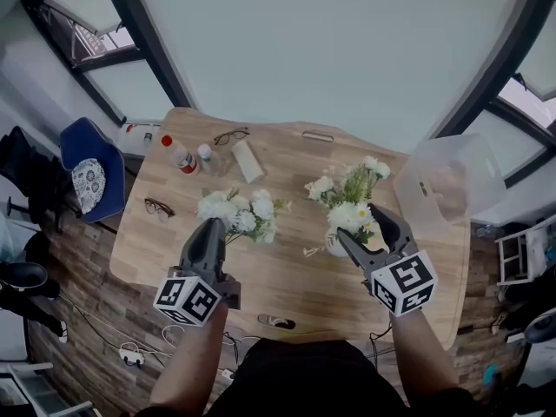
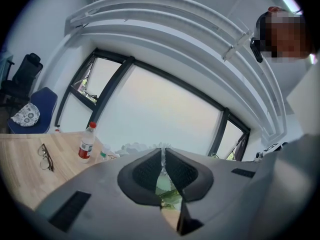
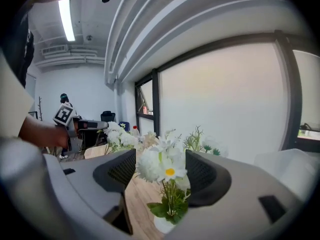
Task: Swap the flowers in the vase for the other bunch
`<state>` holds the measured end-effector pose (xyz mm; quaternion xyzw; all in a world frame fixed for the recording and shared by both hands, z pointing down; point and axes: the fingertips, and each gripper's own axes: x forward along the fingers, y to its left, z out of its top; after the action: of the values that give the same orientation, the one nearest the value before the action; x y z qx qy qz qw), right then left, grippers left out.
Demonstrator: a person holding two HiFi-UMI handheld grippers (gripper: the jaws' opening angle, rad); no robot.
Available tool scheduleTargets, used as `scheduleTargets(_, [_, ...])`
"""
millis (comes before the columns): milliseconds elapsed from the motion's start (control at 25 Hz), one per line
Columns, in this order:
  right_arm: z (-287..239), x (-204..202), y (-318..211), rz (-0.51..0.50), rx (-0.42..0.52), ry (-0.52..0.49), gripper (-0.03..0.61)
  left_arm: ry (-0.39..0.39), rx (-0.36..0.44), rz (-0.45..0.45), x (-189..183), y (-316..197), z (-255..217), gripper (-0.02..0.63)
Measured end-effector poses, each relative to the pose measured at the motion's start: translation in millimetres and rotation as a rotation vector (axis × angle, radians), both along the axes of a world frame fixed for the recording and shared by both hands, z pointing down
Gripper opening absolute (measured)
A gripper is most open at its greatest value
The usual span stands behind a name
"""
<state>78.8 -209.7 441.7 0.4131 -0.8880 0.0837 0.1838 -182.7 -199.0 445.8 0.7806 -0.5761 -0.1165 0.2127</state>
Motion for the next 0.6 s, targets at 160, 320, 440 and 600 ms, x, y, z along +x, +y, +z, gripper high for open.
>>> scheduleTargets(160, [10, 6, -2, 0.018, -0.042, 0.018, 0.285, 0.0, -0.01, -0.015, -7, 2, 0, 0.028])
scheduleTargets(320, [9, 14, -3, 0.045, -0.028, 0.01, 0.085, -0.003, -0.009, -0.017, -8, 3, 1, 0.028])
scheduleTargets(440, [5, 16, -2, 0.047, -0.017, 0.001, 0.064, -0.006, -0.002, -0.015, -9, 2, -1, 0.028])
scheduleTargets(600, [-6, 21, 0, 0.059, 0.008, -0.009, 0.06, -0.019, 0.011, -0.011, -7, 2, -7, 0.028])
